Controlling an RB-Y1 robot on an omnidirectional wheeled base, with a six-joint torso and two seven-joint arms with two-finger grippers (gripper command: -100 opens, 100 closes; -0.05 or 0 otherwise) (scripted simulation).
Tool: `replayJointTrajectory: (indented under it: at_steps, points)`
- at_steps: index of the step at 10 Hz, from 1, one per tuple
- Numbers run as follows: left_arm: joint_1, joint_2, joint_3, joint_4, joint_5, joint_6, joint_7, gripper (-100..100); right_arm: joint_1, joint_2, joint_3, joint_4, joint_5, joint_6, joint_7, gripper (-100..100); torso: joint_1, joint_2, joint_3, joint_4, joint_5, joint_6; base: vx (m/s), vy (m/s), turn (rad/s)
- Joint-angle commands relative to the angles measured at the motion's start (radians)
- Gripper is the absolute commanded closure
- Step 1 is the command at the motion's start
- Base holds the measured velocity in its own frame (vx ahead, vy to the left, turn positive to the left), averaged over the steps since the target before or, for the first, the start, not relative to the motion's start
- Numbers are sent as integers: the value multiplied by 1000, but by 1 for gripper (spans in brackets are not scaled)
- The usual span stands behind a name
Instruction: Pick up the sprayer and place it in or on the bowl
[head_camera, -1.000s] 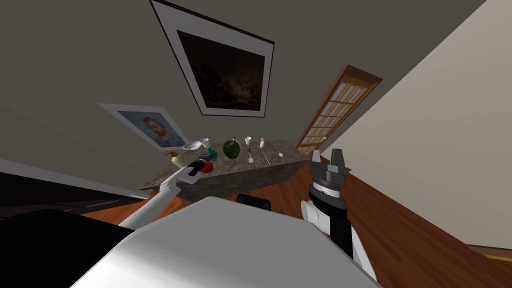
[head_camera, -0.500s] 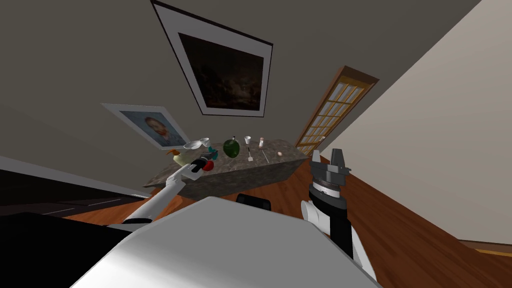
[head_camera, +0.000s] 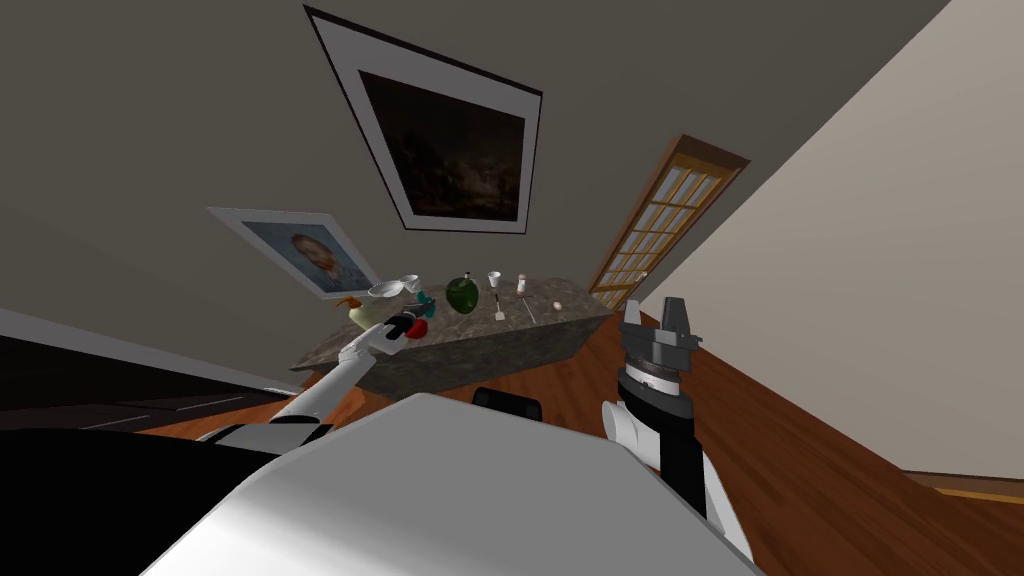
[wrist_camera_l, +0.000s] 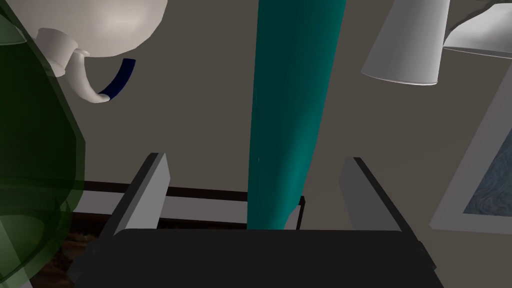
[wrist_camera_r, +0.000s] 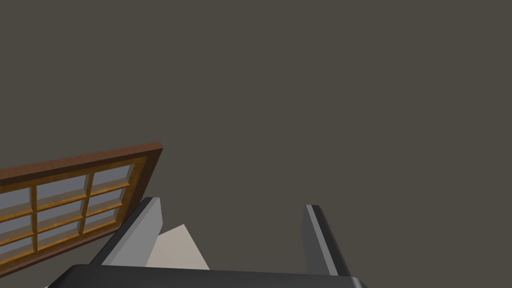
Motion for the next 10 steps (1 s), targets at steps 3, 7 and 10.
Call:
replayJointTrajectory:
  at_steps: [3, 7, 10]
  points:
    - [-65, 11, -7, 104, 1, -30, -5, -100, 0, 0, 0, 0, 0, 0, 0, 0, -1, 1, 0, 0, 0, 0, -34, -20, -10]
    - [-173, 33, -21, 228, 3, -87, -16, -100, 0, 0, 0, 0, 0, 0, 0, 0, 0, 0, 0, 0, 0, 0, -38, -17, -12]
    - [-236, 43, -28, 317, 5, -116, -21, -100, 0, 0, 0, 0, 0, 0, 0, 0, 0, 0, 0, 0, 0, 0, -35, -21, -9]
